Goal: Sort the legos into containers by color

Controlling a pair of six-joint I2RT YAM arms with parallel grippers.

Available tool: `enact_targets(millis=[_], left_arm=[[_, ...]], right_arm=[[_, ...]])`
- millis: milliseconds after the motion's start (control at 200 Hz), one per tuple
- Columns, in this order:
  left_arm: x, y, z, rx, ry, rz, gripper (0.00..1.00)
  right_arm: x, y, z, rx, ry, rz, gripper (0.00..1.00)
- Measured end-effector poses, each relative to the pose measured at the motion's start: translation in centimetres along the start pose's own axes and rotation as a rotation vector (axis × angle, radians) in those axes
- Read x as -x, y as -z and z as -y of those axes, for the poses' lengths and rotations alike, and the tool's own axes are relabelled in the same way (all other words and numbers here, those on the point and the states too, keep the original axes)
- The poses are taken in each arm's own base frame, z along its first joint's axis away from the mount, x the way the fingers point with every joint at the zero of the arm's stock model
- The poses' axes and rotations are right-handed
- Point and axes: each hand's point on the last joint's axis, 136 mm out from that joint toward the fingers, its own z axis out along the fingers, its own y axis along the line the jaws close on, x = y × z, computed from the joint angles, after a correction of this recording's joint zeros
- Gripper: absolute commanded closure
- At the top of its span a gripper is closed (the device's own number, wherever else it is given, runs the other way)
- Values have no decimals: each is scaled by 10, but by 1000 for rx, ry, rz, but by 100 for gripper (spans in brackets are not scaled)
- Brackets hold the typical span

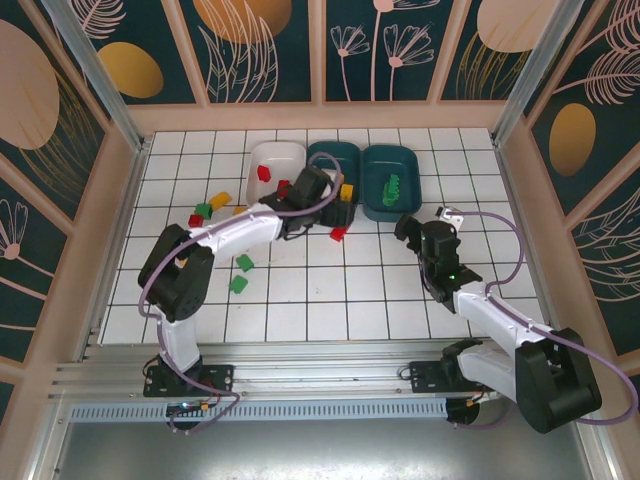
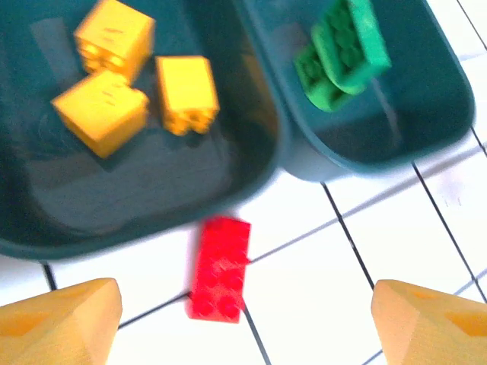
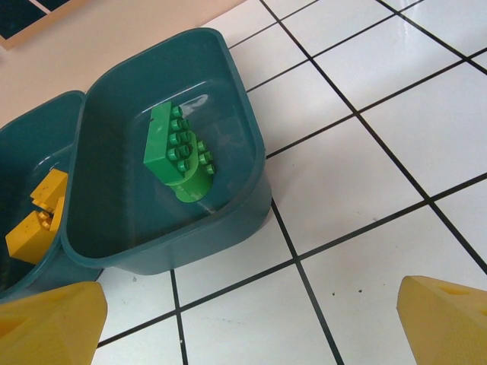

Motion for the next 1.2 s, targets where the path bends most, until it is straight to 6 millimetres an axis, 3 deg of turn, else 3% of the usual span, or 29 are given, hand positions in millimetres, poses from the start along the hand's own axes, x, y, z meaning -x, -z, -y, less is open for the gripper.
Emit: enact_targets(millis=[130,280,395,651,771,886,1036,1201], left_arm=[[-22,-14,15,35,-122,-25,17],[-42,-47,-12,145,-177,-74,18],[-57,-62,-30,200,-197,-113,20],[-61,-81,-36,221,-208,-111,40],[-56,-81,-32,209,-222,-96,60],[-53,-81,-31,205,-217,-84,71],[-62,-71,-33,198,-220,-89,75],[-76,-29,-28,174,-213,-88,78]], right_arm=[[0,0,0,-1,0,-1,2],[-4,-3,2,-8,3,-13,2],[-8,-5,3,-13,6,-25,2],[-10,-5,1,-6,4,-36,3],[-12,-6,1,-6,6,-41,4],[-12,-6,1,-6,6,-41,5],[-12,-6,1,-6,6,-41,5],[-12,-6,0,0,5,-44,6]])
